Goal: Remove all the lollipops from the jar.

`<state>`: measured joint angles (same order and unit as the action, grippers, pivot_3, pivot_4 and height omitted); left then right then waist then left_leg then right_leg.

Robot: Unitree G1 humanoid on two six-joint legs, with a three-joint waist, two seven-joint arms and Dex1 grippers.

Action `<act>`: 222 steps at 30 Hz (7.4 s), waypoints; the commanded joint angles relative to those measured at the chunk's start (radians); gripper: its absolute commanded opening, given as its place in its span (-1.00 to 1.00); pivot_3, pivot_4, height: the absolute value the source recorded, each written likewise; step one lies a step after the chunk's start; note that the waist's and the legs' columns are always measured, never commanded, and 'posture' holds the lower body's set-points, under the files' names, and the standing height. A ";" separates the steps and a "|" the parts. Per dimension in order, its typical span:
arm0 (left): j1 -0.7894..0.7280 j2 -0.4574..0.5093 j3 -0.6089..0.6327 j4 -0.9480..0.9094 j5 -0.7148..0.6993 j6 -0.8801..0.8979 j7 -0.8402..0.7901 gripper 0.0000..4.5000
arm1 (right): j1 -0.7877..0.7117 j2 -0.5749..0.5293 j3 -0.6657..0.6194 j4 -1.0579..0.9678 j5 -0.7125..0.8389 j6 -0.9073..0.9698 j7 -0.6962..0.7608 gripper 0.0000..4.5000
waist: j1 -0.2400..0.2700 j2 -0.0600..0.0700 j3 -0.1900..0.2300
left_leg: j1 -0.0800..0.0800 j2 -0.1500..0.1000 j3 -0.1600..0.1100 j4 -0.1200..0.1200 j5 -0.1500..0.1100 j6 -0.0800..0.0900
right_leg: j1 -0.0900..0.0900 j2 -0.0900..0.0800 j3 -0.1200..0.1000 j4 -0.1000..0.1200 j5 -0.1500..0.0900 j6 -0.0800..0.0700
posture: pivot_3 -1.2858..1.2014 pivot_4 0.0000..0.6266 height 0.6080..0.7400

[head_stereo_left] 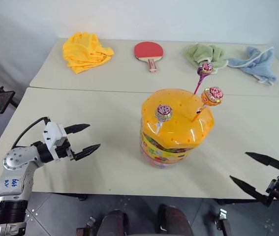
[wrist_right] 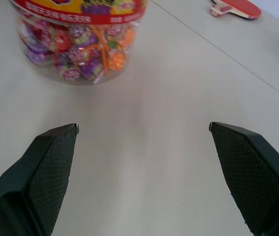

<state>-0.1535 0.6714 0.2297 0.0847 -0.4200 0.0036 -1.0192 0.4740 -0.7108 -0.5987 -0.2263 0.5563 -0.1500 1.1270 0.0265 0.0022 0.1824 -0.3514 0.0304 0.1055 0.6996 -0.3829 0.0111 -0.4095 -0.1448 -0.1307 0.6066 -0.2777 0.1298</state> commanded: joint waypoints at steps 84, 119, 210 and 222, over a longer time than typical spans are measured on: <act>-0.887 -0.221 0.012 0.140 -0.617 0.958 -0.143 -0.98 | -0.011 0.046 -0.166 -0.648 0.869 0.373 -0.274 1.00 | 0.000 -0.003 -0.001 | -0.002 0.001 -0.011 0.007 0.000 -0.001 | 0.001 0.006 0.010 0.002 0.000 0.000 | 0.03 -0.52 1.00; 0.062 0.405 0.342 -0.013 -0.202 0.770 -0.096 0.35 | -0.222 -0.041 -0.021 -0.321 0.529 0.494 -0.082 1.00 | -0.003 -0.010 -0.002 | 0.000 0.002 -0.006 0.001 -0.002 -0.004 | -0.004 0.011 0.019 0.003 0.000 0.000 | 0.03 -0.52 1.00; -0.257 -0.152 0.101 -0.312 -0.628 0.528 -0.015 1.00 | -0.991 -0.140 0.273 -0.140 0.464 0.848 -0.392 0.17 | -0.002 -0.006 -0.003 | -0.006 0.001 -0.010 0.007 -0.002 -0.003 | -0.002 0.012 0.018 0.000 0.000 0.001 | 0.03 -0.52 1.00; -0.254 -0.196 0.108 -0.349 -0.663 0.526 0.023 1.00 | -1.058 -0.108 0.302 -0.085 0.456 0.860 -0.328 -0.99 | -0.005 -0.006 -0.003 | -0.006 0.002 -0.009 0.008 -0.002 -0.003 | -0.002 0.012 0.017 0.000 0.001 0.001 | 0.03 -0.52 1.00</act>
<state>-0.4017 0.4754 0.3278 -0.2248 -1.0591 0.5396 -0.9964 -0.5667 -0.8200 -0.2701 -0.3035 0.9975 0.7235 0.7844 0.0219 -0.0036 0.1791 -0.3570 0.0326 0.0964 0.7075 -0.3851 0.0084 -0.4120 -0.1322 -0.1140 0.6066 -0.2772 0.1307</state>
